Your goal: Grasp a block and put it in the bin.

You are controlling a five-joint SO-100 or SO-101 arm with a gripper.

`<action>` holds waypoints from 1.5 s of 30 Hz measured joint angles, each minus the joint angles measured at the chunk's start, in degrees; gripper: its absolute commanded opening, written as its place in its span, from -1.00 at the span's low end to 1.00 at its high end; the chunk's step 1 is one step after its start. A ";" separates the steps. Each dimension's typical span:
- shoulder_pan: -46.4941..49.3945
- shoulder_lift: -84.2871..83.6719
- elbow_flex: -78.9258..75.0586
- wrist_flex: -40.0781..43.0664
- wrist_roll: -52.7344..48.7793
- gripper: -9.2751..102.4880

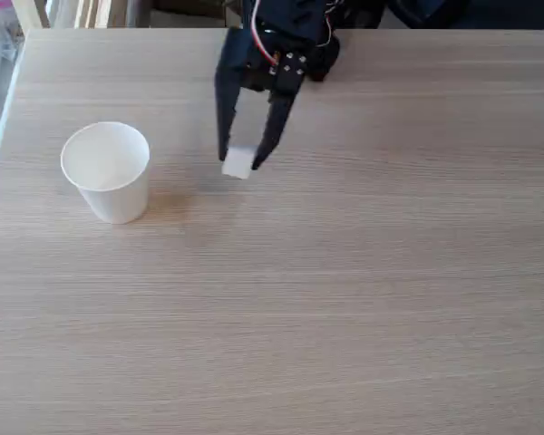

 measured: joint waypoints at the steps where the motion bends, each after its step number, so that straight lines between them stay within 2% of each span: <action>1: 2.55 -0.09 -0.18 0.09 -0.26 -0.83; 6: 12.30 -0.88 -4.13 1.05 -2.72 -0.83; 11: 16.70 -2.55 -8.53 2.20 -3.96 -0.83; 17: 18.11 -10.02 -11.25 1.32 -4.57 -0.83; 23: 19.34 -22.50 -13.89 -5.98 -4.39 -0.83; 29: 20.74 -31.03 -19.16 -9.05 -3.96 -0.83; 38: 23.64 -33.93 -19.42 -8.17 -7.03 -0.83; 41: 23.82 -34.98 -19.42 -8.17 -7.29 -0.75; 45: 24.08 -35.60 -19.42 -8.88 -7.29 -0.55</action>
